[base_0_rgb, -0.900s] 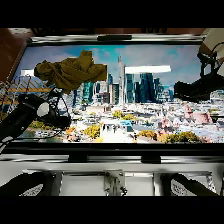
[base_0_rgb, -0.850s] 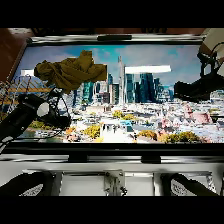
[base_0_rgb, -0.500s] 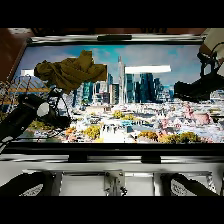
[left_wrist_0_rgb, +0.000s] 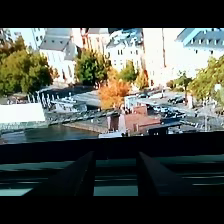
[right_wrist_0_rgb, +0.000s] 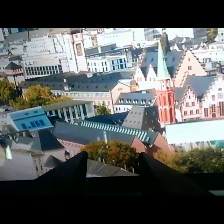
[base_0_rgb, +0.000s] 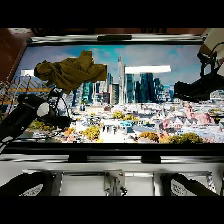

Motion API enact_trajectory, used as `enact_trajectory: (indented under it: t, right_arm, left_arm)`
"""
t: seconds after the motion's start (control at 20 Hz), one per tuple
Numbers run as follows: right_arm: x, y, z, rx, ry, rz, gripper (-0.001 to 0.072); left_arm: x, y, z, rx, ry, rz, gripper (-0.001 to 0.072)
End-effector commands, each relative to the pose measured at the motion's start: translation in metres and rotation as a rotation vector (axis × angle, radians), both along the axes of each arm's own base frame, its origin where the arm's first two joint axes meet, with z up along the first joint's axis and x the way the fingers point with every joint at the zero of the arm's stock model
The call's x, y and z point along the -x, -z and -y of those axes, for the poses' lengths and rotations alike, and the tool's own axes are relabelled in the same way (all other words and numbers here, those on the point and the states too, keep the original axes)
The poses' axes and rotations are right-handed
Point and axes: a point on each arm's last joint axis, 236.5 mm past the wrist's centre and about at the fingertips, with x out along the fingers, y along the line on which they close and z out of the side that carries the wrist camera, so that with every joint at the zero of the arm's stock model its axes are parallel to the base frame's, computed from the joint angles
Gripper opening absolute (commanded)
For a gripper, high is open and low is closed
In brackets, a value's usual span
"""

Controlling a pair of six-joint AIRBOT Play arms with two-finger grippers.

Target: Fold the shirts.

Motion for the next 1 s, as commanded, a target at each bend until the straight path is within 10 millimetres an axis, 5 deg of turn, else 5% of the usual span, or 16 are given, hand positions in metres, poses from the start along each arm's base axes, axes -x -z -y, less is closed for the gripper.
enact_trajectory:
  t: [0.0, 0.25, 0.45, 0.65, 0.75, 0.8, 0.85, 0.95]
  right_arm:
    - [-0.004, -0.001, 0.0, 0.001, 0.003, 0.018, 0.0449]
    - [-0.05, -0.02, 0.001, -0.011, 0.037, 0.226, 0.0449]
    - [-0.049, -0.027, -0.03, -0.154, 0.03, 0.222, 0.0449]
    - [-0.046, -0.026, -0.034, -0.156, -0.009, 0.218, 0.0449]
    - [-0.041, -0.024, -0.035, -0.133, -0.072, 0.206, 0.0449]
    - [-0.038, -0.022, -0.035, -0.122, -0.101, 0.197, 0.0449]
    - [-0.035, -0.021, -0.035, -0.114, -0.122, 0.188, 0.0449]
    - [-0.032, -0.019, -0.035, -0.113, -0.131, 0.176, 0.0449]
  left_arm:
    - [0.0, 0.0, 0.0, 0.001, 0.0, 0.002, 0.0333]
    - [-0.014, -0.002, 0.009, 0.039, 0.007, 0.061, 0.0333]
    - [-0.026, -0.005, 0.052, 0.227, -0.014, 0.109, 0.0333]
    - [-0.078, -0.042, 0.113, 0.535, -0.078, 0.337, 0.0339]
    - [-0.098, -0.06, 0.123, 0.596, -0.059, 0.443, 0.0356]
    - [-0.102, -0.063, 0.123, 0.582, -0.007, 0.473, 0.0475]
    - [-0.1, -0.062, 0.123, 0.557, 0.054, 0.48, 0.072]
    - [-0.101, -0.059, 0.123, 0.539, 0.086, 0.482, 0.072]
